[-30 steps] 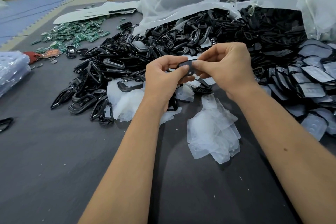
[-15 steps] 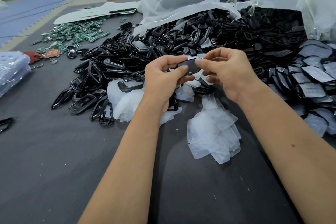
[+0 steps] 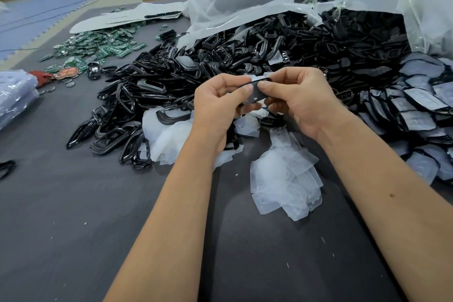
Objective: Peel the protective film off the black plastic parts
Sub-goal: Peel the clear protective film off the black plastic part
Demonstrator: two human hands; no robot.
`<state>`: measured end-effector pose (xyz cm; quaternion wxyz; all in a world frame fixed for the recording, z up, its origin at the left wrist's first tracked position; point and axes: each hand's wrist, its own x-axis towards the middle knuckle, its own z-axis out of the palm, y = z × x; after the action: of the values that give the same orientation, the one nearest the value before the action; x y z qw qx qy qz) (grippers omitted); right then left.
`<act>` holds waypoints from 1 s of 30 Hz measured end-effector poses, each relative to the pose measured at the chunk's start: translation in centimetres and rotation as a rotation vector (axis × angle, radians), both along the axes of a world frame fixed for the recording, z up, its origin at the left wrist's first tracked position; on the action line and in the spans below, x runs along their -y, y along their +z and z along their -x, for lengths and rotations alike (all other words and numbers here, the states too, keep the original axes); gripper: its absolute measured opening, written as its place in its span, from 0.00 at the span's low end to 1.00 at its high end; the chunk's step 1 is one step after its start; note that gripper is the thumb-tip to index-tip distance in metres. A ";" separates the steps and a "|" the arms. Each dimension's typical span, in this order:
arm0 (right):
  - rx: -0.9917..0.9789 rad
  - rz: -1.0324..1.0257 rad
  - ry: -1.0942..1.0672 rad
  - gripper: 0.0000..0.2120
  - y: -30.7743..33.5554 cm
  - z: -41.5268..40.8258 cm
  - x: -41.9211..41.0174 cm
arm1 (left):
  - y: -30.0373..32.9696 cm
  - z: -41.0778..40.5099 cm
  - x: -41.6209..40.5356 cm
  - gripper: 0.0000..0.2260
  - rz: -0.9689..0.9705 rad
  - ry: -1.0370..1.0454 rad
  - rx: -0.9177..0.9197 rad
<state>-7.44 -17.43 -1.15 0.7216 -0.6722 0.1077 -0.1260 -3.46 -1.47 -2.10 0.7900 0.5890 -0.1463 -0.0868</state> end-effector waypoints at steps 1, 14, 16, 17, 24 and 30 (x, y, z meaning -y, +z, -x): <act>0.009 0.008 0.004 0.03 -0.1 0.0 0.0 | 0.0 0.0 0.0 0.05 -0.008 0.006 0.002; 0.145 0.109 0.006 0.05 -0.6 0.1 -0.5 | 0.0 0.1 0.3 0.06 -0.030 0.012 0.024; 0.148 0.118 0.002 0.03 -0.6 0.0 -0.4 | -0.1 0.2 0.4 0.06 -0.028 0.011 0.032; 0.149 0.143 0.008 0.02 -0.7 0.0 -0.3 | -0.1 0.2 0.5 0.06 -0.034 0.016 0.042; 0.174 0.559 0.066 0.09 -0.9 -0.1 0.4 | -0.4 -0.3 0.4 0.07 -0.173 0.095 0.105; 0.115 0.429 0.026 0.13 -0.9 0.0 0.3 | -0.7 -0.7 0.3 0.06 -0.176 0.134 0.047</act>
<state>-7.45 -17.72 -2.09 0.5688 -0.8032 0.0285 -0.1746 -2.76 -1.74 -2.75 0.7355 0.6666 -0.1170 -0.0324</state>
